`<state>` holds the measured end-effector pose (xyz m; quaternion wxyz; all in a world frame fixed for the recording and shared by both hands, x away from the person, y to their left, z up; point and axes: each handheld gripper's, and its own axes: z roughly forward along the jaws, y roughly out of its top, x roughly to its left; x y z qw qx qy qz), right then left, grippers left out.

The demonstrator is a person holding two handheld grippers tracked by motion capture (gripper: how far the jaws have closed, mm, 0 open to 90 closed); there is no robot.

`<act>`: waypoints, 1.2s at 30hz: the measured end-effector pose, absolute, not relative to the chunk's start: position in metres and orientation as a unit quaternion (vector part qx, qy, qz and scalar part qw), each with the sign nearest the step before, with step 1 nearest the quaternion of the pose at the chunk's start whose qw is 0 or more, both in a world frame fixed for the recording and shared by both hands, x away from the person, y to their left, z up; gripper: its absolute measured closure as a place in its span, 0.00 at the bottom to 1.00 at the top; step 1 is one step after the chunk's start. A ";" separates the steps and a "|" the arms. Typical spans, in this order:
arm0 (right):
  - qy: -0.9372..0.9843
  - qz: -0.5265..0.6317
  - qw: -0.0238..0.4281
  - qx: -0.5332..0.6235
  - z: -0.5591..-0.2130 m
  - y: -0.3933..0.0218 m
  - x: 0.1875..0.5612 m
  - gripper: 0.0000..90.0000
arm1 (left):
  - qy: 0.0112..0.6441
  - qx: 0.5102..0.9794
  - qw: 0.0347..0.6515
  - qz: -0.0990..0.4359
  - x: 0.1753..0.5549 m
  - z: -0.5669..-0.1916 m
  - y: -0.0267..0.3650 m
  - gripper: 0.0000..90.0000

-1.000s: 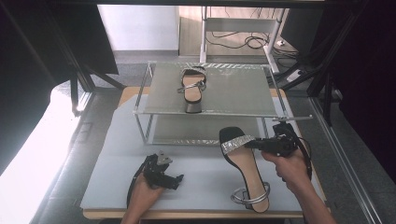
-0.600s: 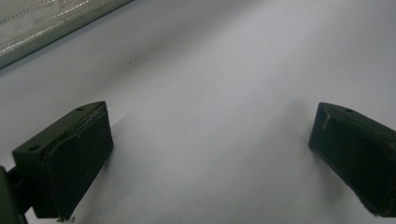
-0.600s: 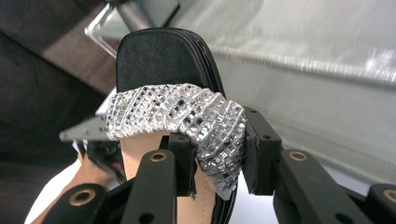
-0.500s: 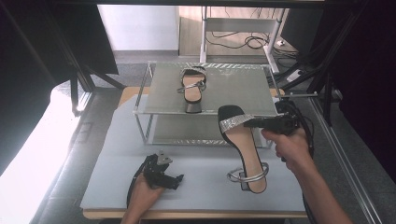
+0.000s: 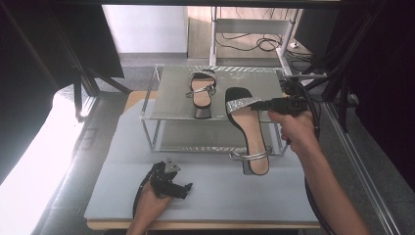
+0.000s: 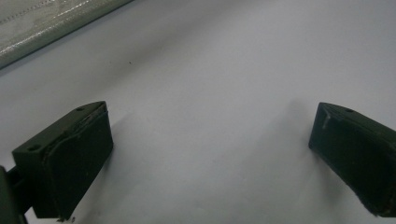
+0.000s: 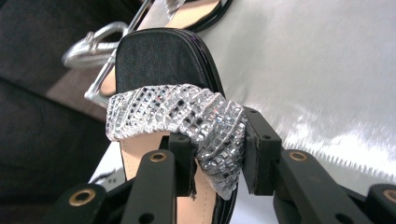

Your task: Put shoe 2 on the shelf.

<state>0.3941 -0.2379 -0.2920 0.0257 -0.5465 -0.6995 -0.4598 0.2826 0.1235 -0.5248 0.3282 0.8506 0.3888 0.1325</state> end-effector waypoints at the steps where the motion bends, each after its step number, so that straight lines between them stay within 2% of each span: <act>1: -0.698 -0.460 0.025 -0.548 -0.291 -0.238 0.397 0.75 | 0.389 0.851 0.328 0.132 0.283 -0.525 0.124 0.00; 26: -0.639 -0.461 0.030 -0.615 -0.272 -0.227 0.485 0.75 | 0.388 0.851 0.327 0.131 0.283 -0.525 0.124 0.00; 36: -0.620 -0.461 0.007 -0.635 -0.276 -0.224 0.518 0.75 | 0.388 0.851 0.328 0.132 0.283 -0.525 0.124 0.00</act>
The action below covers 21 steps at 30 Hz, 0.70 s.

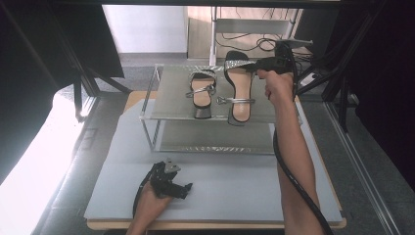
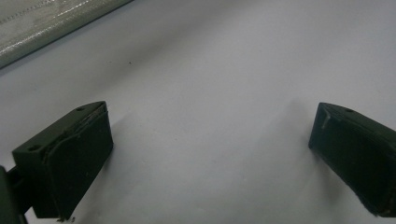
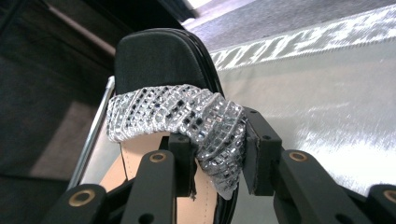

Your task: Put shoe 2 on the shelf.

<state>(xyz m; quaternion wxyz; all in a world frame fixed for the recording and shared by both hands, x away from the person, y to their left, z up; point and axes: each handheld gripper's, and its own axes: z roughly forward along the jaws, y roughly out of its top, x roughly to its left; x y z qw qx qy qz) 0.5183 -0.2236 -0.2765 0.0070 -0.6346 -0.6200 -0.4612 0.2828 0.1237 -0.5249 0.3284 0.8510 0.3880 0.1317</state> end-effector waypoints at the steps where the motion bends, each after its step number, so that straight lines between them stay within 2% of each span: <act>1: -0.620 -0.459 0.006 -0.636 -0.278 -0.223 0.523 0.75 | 0.388 0.851 0.328 0.131 0.283 -0.525 0.124 0.00; 12: -0.639 -0.423 -0.049 -0.641 -0.297 -0.204 0.540 0.75 | 0.388 0.851 0.328 0.131 0.283 -0.525 0.124 0.00; 21: -0.646 -0.405 -0.059 -0.645 -0.321 -0.194 0.548 0.75 | 0.388 0.851 0.329 0.132 0.283 -0.525 0.124 0.00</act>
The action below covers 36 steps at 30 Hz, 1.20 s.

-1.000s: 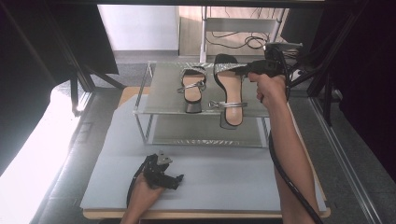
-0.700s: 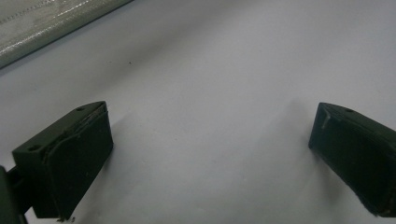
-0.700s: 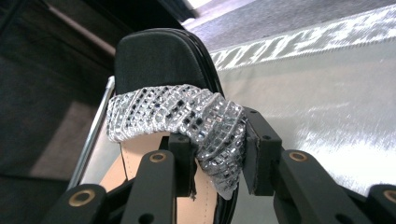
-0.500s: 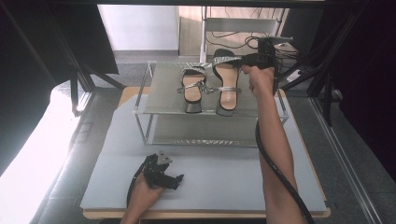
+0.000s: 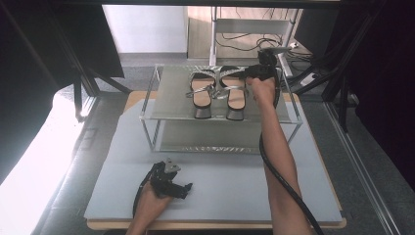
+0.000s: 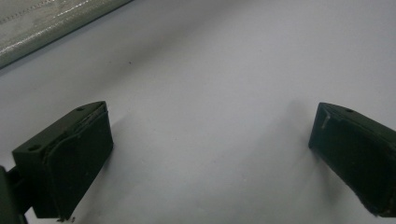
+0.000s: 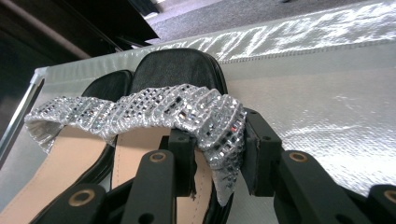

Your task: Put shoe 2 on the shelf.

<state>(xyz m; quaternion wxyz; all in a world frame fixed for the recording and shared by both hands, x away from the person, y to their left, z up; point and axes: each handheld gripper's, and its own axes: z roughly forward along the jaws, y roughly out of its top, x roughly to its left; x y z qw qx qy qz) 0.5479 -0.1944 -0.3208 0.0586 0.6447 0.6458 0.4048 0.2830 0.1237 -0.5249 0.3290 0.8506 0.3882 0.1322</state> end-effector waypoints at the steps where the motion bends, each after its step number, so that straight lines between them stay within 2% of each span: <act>1: 0.647 0.405 0.058 0.644 -0.322 -0.194 0.548 0.75 | 0.388 0.851 0.329 0.132 0.283 -0.525 0.124 0.00; 13: 0.653 0.395 0.073 0.642 -0.331 -0.183 0.552 0.74 | 0.388 0.851 0.328 0.131 0.283 -0.525 0.124 0.00; 28: 0.687 0.453 0.066 0.565 -0.325 -0.206 0.533 0.40 | 0.388 0.851 0.328 0.132 0.283 -0.525 0.124 0.00; 36: 0.686 0.482 0.069 0.541 -0.323 -0.224 0.514 0.31 | 0.389 0.851 0.329 0.132 0.283 -0.525 0.124 0.00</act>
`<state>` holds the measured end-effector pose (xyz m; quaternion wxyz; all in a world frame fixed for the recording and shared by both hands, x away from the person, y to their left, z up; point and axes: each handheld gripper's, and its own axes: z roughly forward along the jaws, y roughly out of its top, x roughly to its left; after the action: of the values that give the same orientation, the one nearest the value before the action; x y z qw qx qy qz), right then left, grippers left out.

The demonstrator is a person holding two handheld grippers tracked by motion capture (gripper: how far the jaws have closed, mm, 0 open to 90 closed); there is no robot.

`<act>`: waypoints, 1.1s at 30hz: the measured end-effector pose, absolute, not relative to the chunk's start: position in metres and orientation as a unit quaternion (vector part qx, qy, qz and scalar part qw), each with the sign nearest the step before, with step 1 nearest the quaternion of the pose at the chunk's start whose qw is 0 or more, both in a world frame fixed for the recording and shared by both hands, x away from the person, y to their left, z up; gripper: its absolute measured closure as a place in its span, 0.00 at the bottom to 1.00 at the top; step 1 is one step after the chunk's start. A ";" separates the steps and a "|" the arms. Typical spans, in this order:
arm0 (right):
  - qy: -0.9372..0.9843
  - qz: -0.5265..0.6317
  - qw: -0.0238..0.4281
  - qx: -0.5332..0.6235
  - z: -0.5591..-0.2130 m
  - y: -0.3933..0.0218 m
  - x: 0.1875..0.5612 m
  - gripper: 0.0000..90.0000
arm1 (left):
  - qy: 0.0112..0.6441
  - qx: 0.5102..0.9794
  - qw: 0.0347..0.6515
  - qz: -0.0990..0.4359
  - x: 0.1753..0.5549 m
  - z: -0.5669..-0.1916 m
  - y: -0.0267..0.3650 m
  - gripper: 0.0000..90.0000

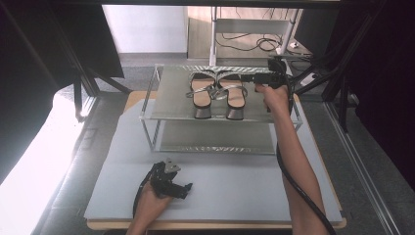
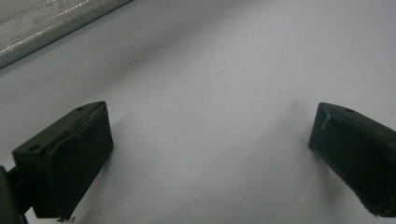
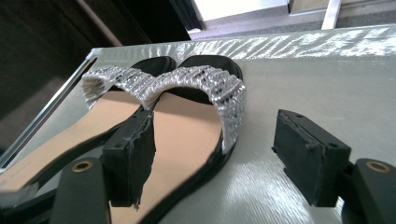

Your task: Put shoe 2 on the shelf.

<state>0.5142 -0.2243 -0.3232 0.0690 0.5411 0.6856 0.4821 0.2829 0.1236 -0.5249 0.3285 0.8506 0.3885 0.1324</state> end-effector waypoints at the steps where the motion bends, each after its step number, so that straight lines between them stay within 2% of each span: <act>1: 0.685 0.485 0.070 0.539 -0.323 -0.226 0.513 0.31 | 0.389 0.851 0.328 0.132 0.283 -0.525 0.124 0.00; 9: 0.689 0.491 0.093 0.525 -0.318 -0.240 0.496 0.26 | 0.388 0.851 0.328 0.133 0.283 -0.525 0.124 0.00; 16: 0.704 0.488 0.095 0.507 -0.318 -0.244 0.481 0.23 | 0.388 0.851 0.328 0.132 0.283 -0.525 0.124 0.00; 33: 0.718 0.484 0.120 0.485 -0.317 -0.256 0.437 0.06 | 0.388 0.851 0.328 0.131 0.283 -0.525 0.124 0.00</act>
<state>0.4366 -0.2558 -0.3167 0.1198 0.4845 0.7185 0.4845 0.2829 0.1236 -0.5246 0.3277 0.8513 0.3881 0.1313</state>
